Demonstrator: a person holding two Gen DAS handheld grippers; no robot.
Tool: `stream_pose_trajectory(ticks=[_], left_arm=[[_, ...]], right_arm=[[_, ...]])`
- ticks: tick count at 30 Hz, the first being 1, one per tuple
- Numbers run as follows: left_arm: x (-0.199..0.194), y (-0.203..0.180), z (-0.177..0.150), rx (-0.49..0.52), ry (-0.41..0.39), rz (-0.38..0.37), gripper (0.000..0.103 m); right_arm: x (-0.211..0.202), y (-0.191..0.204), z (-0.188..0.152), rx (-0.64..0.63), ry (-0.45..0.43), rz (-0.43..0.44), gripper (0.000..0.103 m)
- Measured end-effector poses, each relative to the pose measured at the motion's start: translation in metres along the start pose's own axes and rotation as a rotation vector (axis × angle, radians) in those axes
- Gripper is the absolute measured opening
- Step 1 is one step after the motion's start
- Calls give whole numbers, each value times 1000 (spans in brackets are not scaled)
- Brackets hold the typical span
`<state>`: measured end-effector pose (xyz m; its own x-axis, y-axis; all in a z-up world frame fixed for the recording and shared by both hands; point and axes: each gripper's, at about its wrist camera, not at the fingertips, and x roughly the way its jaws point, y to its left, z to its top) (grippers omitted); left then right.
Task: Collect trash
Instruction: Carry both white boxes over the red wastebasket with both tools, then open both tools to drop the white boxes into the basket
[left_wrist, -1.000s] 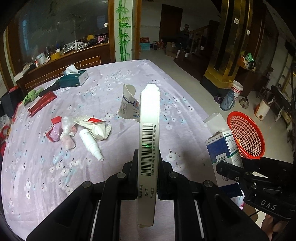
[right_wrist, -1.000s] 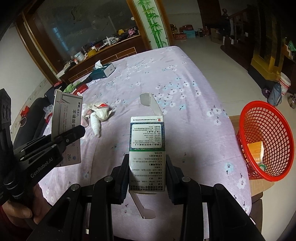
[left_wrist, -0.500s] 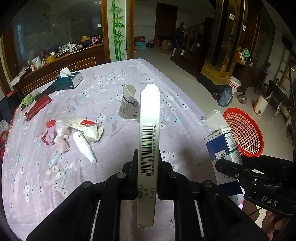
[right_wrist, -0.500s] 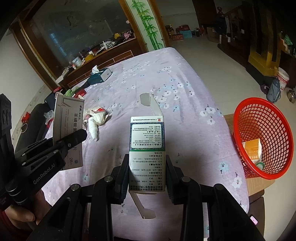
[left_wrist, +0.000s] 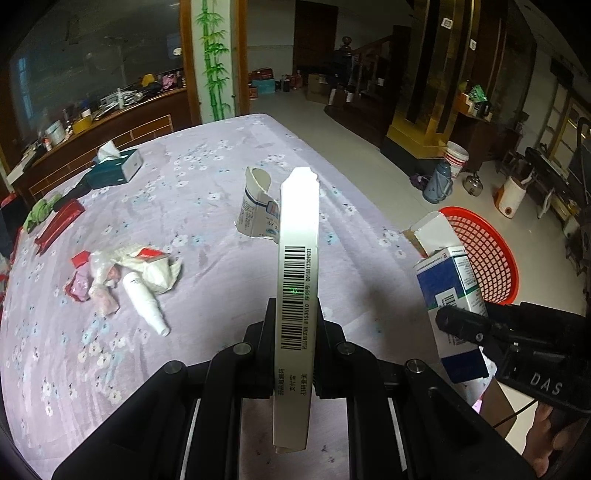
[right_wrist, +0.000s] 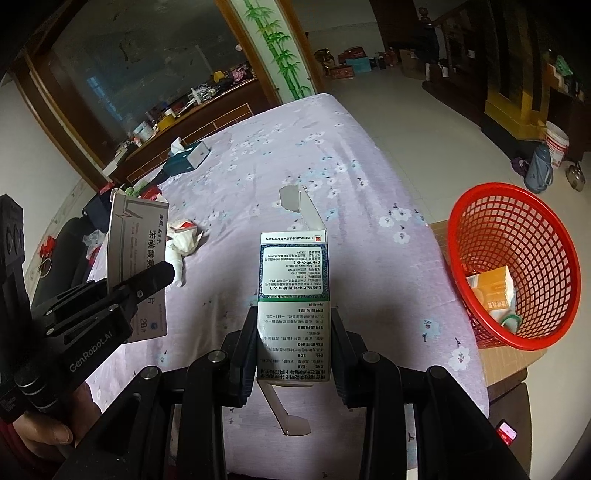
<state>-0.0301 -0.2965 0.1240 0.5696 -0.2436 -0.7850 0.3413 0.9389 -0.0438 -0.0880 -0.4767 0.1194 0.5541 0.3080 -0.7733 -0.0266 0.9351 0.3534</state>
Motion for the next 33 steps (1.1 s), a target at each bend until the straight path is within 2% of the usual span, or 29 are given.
stream_pose_trajectory(ticks=[10,22,30,33], left_arm=[[13,-45,21,78,9,-98,13],[35,-137,60,168,58,-305,13],[73,-190,80,195,77,-348,13],[85,-208,83,217,72,-355,16]], right_arm=[[-21,-44,5,113,-44,-56,37],[-70,-133,15,304,-130,-175,37],[-91,-179,34,341,-158,-229,37],[-86,-196,42,367,-148,-219,37]])
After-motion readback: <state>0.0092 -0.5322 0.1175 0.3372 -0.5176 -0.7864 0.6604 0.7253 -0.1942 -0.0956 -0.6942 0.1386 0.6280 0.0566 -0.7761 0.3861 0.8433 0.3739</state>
